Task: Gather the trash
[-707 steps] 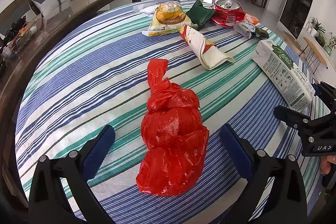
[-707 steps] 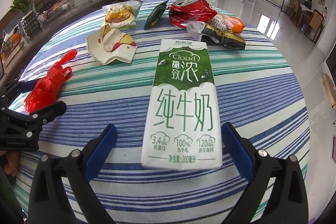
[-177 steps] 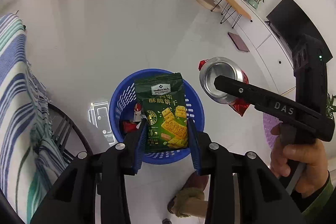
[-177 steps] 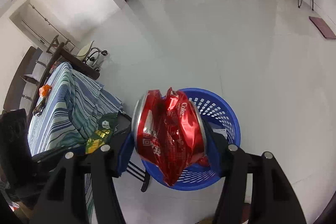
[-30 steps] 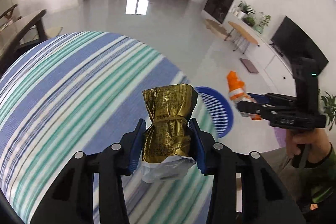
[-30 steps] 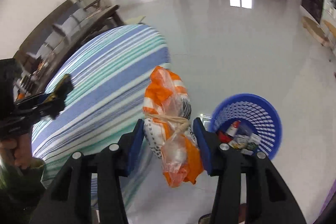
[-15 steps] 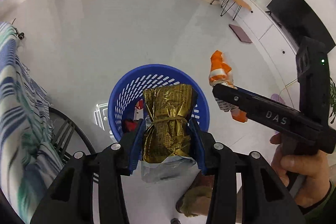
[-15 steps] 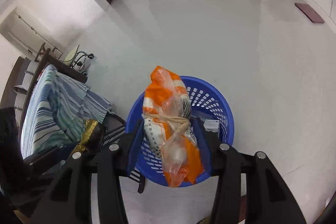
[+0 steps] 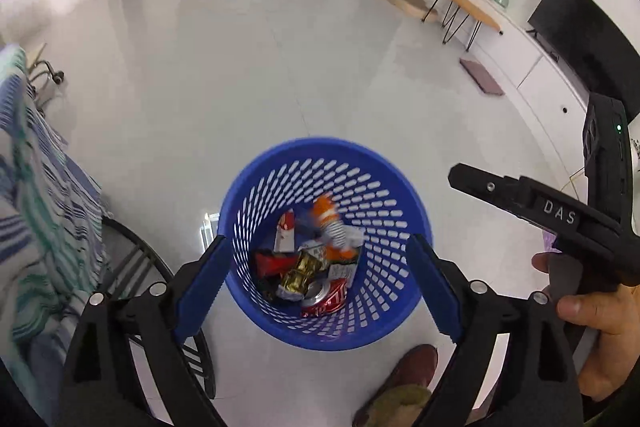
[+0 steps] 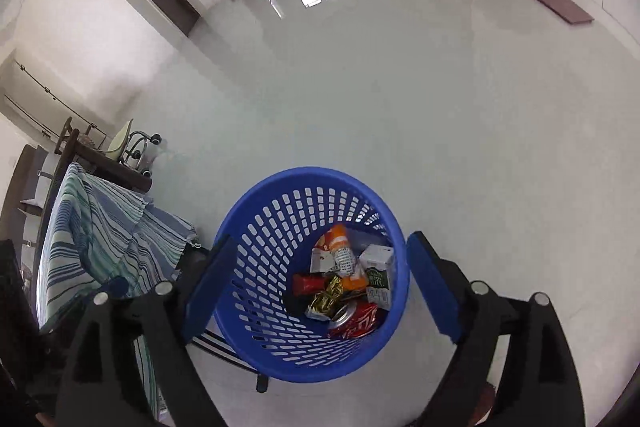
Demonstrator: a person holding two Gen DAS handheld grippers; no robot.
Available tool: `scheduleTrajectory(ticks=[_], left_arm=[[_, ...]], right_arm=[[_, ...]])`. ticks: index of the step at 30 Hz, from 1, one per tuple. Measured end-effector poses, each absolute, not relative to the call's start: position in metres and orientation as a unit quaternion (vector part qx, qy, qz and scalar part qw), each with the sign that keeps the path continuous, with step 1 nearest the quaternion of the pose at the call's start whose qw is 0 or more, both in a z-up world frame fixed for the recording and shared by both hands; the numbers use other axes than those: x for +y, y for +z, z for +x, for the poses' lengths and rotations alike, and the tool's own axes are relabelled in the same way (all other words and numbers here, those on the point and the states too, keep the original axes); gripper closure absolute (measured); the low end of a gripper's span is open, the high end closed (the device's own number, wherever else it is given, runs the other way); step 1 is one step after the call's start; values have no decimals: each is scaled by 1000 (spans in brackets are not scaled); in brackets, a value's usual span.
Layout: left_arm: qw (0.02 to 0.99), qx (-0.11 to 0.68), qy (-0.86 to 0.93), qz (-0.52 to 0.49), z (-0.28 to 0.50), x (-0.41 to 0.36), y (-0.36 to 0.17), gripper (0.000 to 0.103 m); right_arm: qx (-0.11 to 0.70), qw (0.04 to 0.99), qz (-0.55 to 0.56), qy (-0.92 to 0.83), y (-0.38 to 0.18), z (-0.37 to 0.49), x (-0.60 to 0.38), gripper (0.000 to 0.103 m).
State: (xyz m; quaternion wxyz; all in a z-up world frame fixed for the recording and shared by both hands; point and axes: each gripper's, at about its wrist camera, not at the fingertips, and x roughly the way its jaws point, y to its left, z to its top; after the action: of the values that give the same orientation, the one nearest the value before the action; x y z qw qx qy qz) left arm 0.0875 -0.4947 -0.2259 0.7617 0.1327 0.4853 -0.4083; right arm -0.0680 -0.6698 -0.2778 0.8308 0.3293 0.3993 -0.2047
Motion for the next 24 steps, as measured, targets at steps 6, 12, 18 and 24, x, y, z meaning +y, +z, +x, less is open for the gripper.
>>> scheduleTrajectory(ticks=[6,12,18,24], left_arm=[[807,396,-421,122,41,-459,-146,5],[831,325,-425,155,-19,-426,-94,5],[847,322,-383,183,-44,-428,-96,5],[847,335,-368,186,-44,-418,-92,5]], right_arm=[[357,868,270,-215,-203,-120,-630,11],[265,909,172,-271,-132,-175,-579,5],[276,908,194,-248,-133,-195,-579,5],[335,894,186,-232,-145,-190,-567,5]])
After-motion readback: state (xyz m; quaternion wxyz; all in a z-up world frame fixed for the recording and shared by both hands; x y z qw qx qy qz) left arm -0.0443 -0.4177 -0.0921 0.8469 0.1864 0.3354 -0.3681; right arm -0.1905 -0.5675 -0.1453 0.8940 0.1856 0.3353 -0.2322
